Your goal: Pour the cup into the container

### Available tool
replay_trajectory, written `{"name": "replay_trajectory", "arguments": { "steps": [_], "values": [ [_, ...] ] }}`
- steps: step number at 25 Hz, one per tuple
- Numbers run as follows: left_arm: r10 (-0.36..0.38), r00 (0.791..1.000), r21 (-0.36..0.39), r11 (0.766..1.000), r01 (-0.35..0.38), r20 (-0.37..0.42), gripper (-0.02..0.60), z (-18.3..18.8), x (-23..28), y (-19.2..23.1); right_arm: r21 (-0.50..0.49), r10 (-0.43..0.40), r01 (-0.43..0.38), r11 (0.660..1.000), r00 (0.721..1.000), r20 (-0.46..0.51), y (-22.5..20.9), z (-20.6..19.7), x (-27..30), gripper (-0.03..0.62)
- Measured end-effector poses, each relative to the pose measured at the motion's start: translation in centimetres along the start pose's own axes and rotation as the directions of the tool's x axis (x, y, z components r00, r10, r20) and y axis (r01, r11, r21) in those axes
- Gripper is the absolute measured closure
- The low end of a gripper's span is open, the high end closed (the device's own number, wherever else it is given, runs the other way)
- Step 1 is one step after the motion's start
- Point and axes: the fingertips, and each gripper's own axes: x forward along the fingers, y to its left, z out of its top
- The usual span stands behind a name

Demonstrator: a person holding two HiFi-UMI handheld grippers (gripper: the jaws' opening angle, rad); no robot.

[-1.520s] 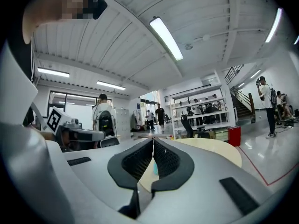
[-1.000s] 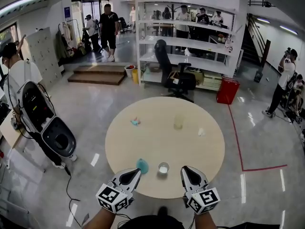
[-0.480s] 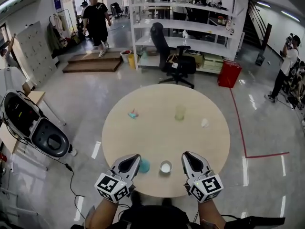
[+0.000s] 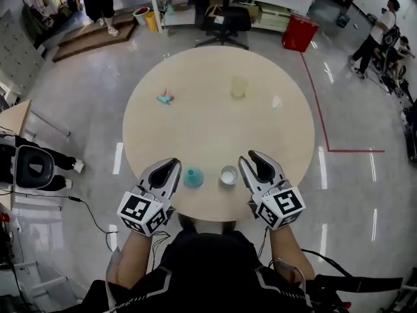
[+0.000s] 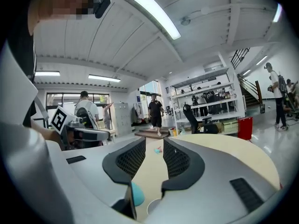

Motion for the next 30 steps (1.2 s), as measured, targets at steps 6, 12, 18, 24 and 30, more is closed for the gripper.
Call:
{"name": "replay_trajectory", "arguments": {
  "steps": [6, 12, 18, 24, 30],
  "values": [
    [0.023, 0.996, -0.056, 0.998, -0.028, -0.082, 0.573, -4.4, 0.8, 2.8, 0.043, -0.014, 0.019, 0.999, 0.993, -0.116, -0.9, -6.1, 1.3, 0.422],
    [0.042, 0.978, -0.121, 0.99, -0.067, -0.203, 0.468, -10.1, 1.3, 4.7, 0.126, 0.024, 0.005, 0.992, 0.974, -0.225, -0.8, -12.9, 1.3, 0.309],
    [0.031, 0.949, -0.13, 0.989, -0.075, -0.314, 0.425, -14.9, 1.4, 5.5, 0.132, 0.041, 0.004, 0.991, 0.941, -0.336, -0.8, -18.6, 0.9, 0.262],
    [0.013, 0.914, -0.146, 0.986, -0.078, -0.406, 0.407, -19.3, 1.3, 5.8, 0.12, 0.039, 0.013, 0.993, 0.908, -0.418, -1.0, -22.8, 1.0, 0.247],
    [0.03, 0.891, -0.148, 0.983, -0.108, -0.453, 0.407, -22.0, 1.6, 6.7, 0.08, 0.005, 0.033, 0.996, 0.899, -0.438, -1.5, -25.6, 2.3, 0.249]
  ]
}}
